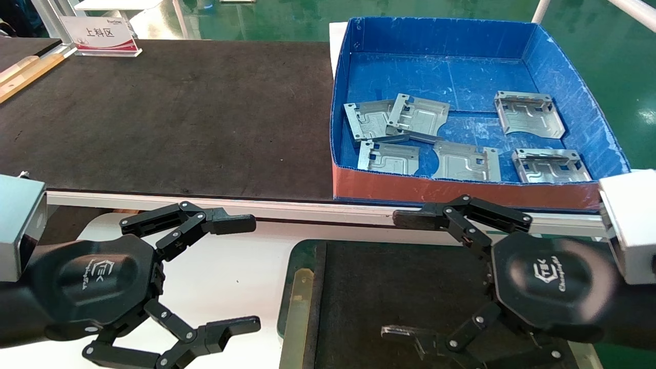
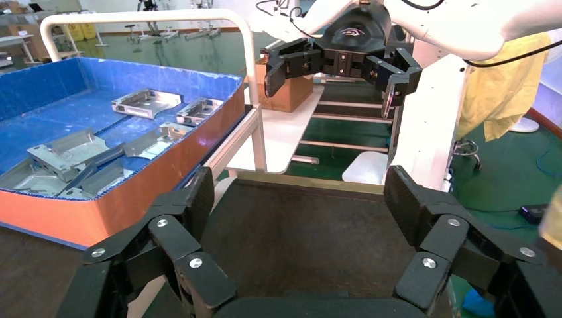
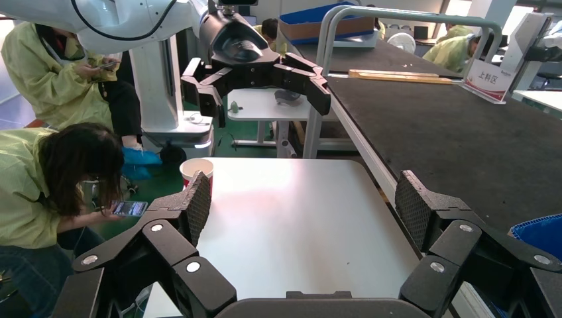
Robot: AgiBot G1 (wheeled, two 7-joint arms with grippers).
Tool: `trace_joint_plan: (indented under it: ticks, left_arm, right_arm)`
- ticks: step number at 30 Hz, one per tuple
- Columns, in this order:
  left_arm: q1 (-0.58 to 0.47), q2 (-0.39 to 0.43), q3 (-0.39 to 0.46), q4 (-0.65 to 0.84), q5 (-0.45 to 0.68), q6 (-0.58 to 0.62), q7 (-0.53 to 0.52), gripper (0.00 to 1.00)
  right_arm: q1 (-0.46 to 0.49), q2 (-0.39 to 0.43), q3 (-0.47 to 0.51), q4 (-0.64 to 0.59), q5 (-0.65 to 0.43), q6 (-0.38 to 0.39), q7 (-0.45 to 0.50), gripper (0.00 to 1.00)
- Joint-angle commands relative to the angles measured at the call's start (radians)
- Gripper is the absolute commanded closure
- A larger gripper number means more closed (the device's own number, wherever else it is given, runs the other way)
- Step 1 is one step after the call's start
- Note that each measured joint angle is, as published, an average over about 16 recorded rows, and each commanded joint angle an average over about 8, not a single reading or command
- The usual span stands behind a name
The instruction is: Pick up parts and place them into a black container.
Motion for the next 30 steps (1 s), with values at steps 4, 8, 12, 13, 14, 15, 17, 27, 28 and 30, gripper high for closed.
trace_joint_plan:
  ticks: [4,8,12,13,14,15,17,27,28,30]
  left_arm:
    - [0.000,0.000,0.000,0.000,0.000,0.000,0.000,1.00]
    - [0.000,0.000,0.000,0.000,0.000,0.000,0.000,1.00]
    - [0.000,0.000,0.000,0.000,0.000,0.000,0.000,1.00]
    - [0.000,0.000,0.000,0.000,0.000,0.000,0.000,1.00]
    - [0.000,0.000,0.000,0.000,0.000,0.000,0.000,1.00]
    - [0.000,0.000,0.000,0.000,0.000,0.000,0.000,1.00]
    - [0.000,0.000,0.000,0.000,0.000,0.000,0.000,1.00]
    - [0.000,0.000,0.000,0.000,0.000,0.000,0.000,1.00]
    - [0.000,0.000,0.000,0.000,0.000,0.000,0.000,1.00]
    - [0.000,0.000,0.000,0.000,0.000,0.000,0.000,1.00]
  right_arm:
    - [0.000,0.000,0.000,0.000,0.000,0.000,0.000,0.00]
    - [0.000,0.000,0.000,0.000,0.000,0.000,0.000,0.00]
    - [0.000,0.000,0.000,0.000,0.000,0.000,0.000,0.00]
    - [0.000,0.000,0.000,0.000,0.000,0.000,0.000,0.00]
    - [0.000,0.000,0.000,0.000,0.000,0.000,0.000,0.00]
    - [0.000,0.000,0.000,0.000,0.000,0.000,0.000,0.00]
    - [0.000,0.000,0.000,0.000,0.000,0.000,0.000,0.00]
    - [0.000,0.000,0.000,0.000,0.000,0.000,0.000,0.00]
    - [0.000,0.000,0.000,0.000,0.000,0.000,0.000,0.00]
    - [0.000,0.000,0.000,0.000,0.000,0.000,0.000,0.00]
